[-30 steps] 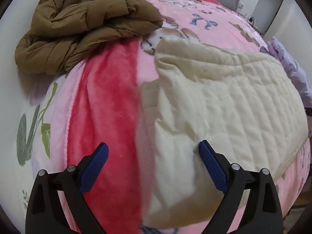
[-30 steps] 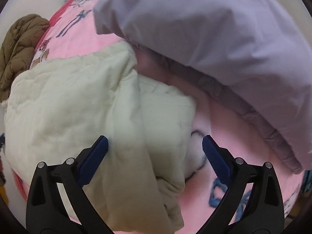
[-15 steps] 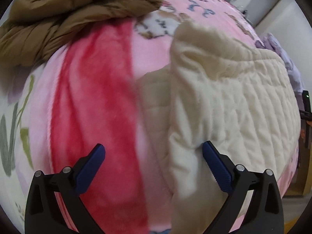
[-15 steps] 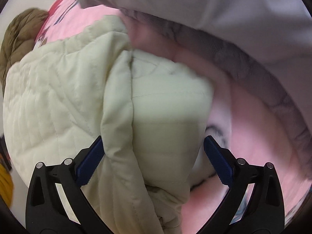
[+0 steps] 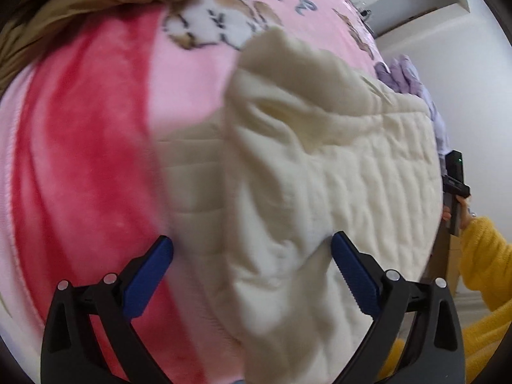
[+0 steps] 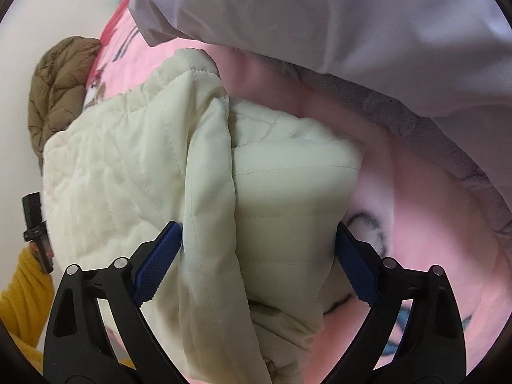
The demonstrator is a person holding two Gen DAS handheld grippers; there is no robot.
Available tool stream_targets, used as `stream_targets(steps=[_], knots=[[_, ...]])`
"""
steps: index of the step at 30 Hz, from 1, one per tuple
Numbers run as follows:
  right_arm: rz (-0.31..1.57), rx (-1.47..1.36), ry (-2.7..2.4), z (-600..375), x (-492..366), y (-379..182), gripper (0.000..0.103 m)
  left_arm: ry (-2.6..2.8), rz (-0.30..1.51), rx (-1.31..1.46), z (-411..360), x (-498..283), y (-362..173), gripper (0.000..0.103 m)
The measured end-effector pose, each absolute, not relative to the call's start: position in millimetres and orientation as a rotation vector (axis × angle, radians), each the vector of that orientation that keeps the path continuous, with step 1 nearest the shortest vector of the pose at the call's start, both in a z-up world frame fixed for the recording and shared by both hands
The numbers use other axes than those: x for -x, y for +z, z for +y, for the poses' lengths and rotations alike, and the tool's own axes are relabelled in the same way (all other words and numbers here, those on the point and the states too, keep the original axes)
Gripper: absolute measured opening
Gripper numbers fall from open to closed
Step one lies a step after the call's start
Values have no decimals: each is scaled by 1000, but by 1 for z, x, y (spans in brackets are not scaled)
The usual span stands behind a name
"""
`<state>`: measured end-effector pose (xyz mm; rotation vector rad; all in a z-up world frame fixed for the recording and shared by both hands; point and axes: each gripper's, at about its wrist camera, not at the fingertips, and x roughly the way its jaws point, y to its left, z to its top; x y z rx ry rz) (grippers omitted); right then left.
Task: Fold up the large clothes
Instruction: 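Close both grippers on the folded jacket edge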
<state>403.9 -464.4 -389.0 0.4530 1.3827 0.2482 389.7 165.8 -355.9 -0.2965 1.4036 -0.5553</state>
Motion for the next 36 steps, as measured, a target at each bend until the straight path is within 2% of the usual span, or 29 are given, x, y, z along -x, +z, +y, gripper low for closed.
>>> stream_targets(steps=[4, 5, 7, 13, 14, 16, 17, 18, 19, 20, 22, 23, 25, 29, 32, 36], knots=[[1388, -426, 263, -474, -397, -386, 87, -543, 1410, 201, 149, -395, -360, 97], [1405, -388, 264, -471, -399, -389, 88, -537, 1419, 210, 148, -399, -365, 99], [1427, -381, 269, -466, -404, -398, 95, -533, 1443, 258, 149, -406, -374, 99], [1437, -415, 245, -455, -411, -411, 95, -541, 1492, 311, 149, -416, -387, 99], [1420, -422, 252, -453, -409, -408, 93, -537, 1510, 328, 147, -419, -388, 98], [1406, -376, 246, -442, -403, -404, 75, -528, 1514, 307, 138, -423, -390, 94], [1397, -346, 234, -435, -400, -400, 70, -513, 1509, 259, 131, -424, -390, 92], [1395, -328, 233, -431, -400, -397, 59, -497, 1508, 236, 127, -424, -390, 90], [1392, -299, 229, -425, -399, -393, 50, -480, 1498, 223, 123, -423, -387, 83], [1391, -274, 219, -421, -399, -390, 48, -475, 1490, 220, 120, -422, -385, 72], [1380, -227, 201, -413, -397, -385, 39, -430, 1479, 187, 111, -420, -378, 62], [1378, -216, 195, -411, -395, -384, 37, -409, 1476, 178, 109, -421, -376, 54], [1366, -201, 156, -409, -393, -382, 32, -326, 1470, 186, 103, -420, -371, 44], [1335, -138, 35, -393, -390, -366, 24, -123, 1444, 186, 81, -415, -360, 30], [1221, -191, 17, -398, -375, -328, 17, -50, 1365, 184, 75, -408, -333, 22], [1123, -175, 49, -402, -335, -274, 12, -69, 1249, 259, 81, -378, -282, 19]])
